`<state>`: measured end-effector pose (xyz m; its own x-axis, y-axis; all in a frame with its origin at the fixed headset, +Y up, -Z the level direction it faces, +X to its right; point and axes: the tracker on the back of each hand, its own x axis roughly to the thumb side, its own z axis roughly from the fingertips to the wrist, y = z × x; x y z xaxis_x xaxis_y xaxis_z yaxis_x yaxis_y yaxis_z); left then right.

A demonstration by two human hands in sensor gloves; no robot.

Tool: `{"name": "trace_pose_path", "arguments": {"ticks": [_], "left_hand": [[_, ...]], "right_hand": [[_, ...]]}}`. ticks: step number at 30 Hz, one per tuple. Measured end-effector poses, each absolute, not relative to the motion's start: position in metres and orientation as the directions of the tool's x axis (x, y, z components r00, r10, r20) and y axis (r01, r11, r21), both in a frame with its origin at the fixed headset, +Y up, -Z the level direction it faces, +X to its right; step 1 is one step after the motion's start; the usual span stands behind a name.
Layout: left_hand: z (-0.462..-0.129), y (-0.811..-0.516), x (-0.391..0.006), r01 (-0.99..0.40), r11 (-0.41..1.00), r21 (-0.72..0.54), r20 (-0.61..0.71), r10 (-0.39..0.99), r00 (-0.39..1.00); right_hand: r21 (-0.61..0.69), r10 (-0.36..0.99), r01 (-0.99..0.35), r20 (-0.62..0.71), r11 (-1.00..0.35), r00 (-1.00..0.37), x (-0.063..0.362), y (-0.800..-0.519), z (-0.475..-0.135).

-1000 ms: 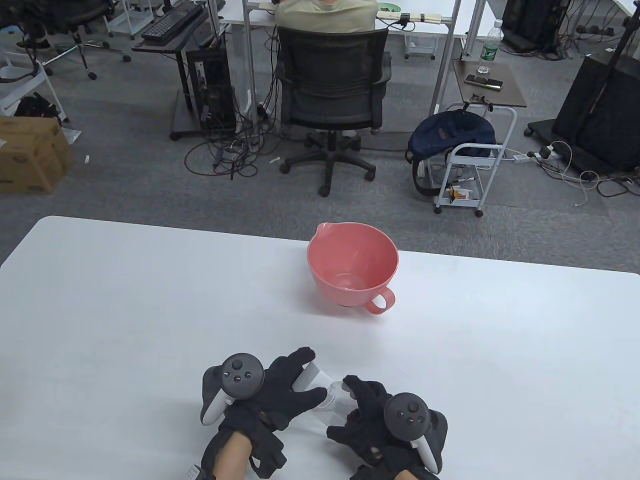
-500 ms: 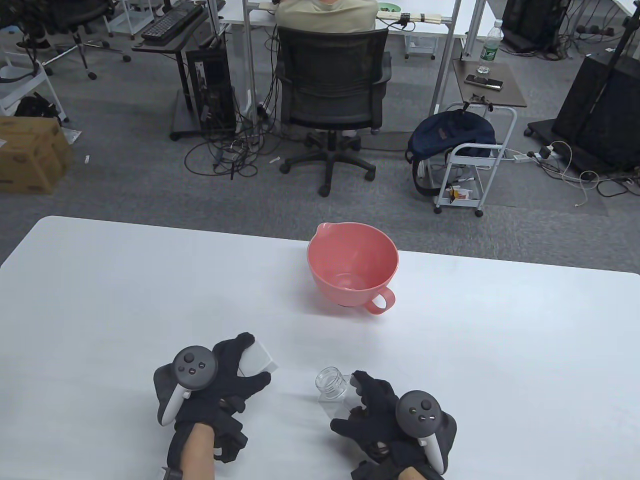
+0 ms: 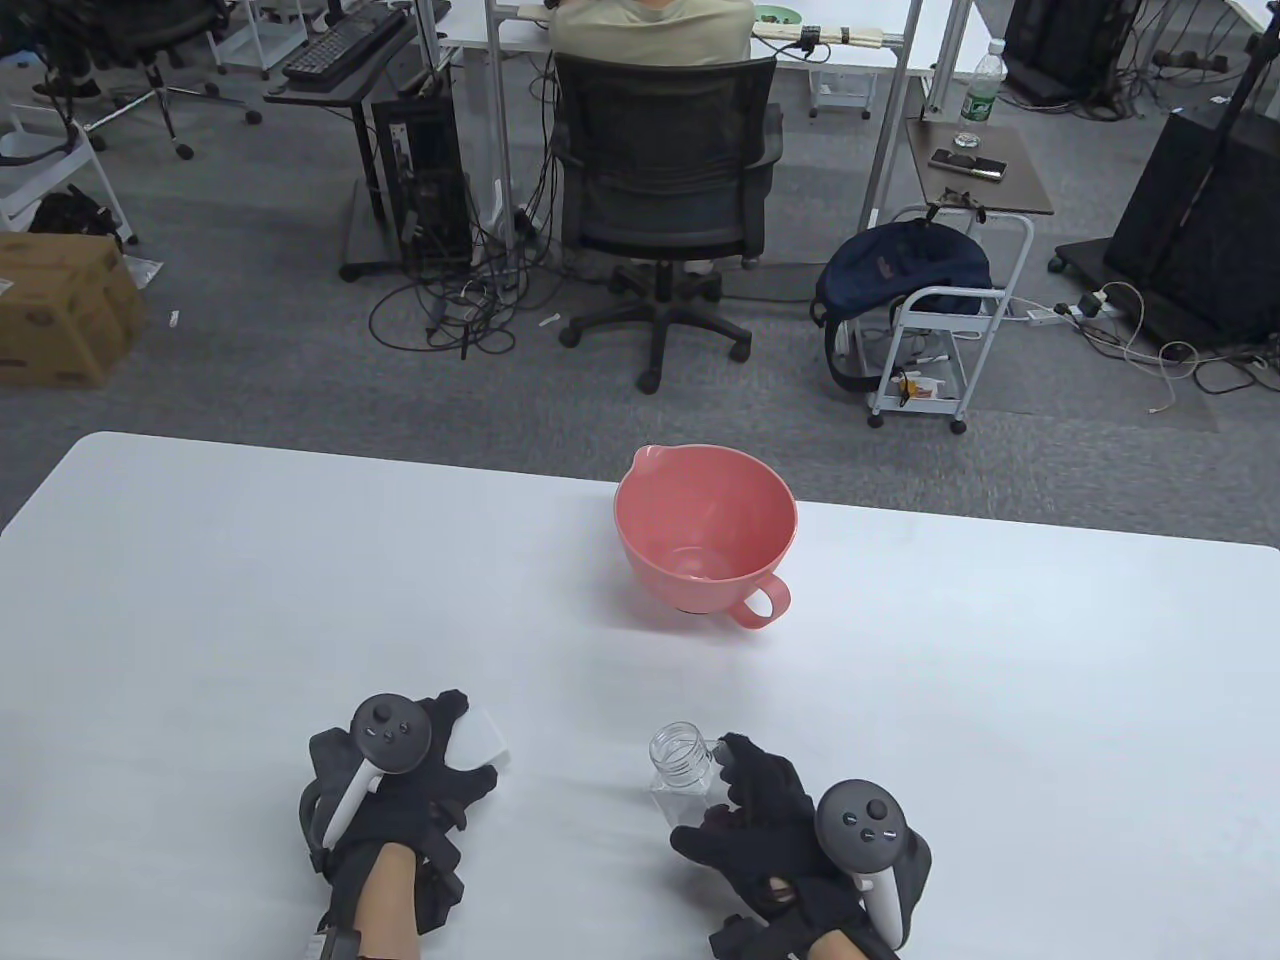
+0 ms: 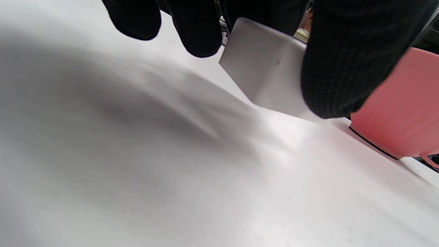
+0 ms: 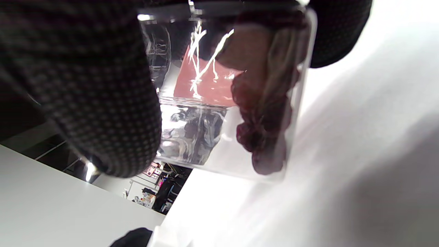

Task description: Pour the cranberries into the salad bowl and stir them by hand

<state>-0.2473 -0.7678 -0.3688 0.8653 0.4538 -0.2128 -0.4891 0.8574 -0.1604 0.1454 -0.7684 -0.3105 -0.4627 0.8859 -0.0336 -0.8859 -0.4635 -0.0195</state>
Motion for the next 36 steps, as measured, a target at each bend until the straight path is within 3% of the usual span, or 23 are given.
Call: {"name": "trace_pose_path", "arguments": {"ticks": [16, 22, 27, 36], "left_hand": [[-0.373, -0.779, -0.232, -0.39, 0.886, -0.253, -0.218, 0.34, 0.915], [-0.369, -0.76, -0.216, -0.368, 0.889, -0.273, -0.162, 0.335, 0.928], [-0.362, -0.735, -0.178, -0.435, 0.89, -0.138, -0.032, 0.435, 0.9], [-0.398, -0.709, -0.103, -0.601, 0.768, -0.221, -0.011, 0.614, 0.789]], "right_hand": [[-0.111, 0.947, -0.942, -0.082, -0.317, -0.31, 0.17, -0.766, -0.316], [-0.161, 0.963, -0.951, -0.095, -0.264, -0.252, 0.178, -0.764, -0.316], [-0.169, 0.965, -0.951, -0.092, -0.259, -0.247, 0.18, -0.763, -0.316], [-0.241, 0.978, -0.949, -0.107, -0.202, -0.181, 0.195, -0.762, -0.315]]}}
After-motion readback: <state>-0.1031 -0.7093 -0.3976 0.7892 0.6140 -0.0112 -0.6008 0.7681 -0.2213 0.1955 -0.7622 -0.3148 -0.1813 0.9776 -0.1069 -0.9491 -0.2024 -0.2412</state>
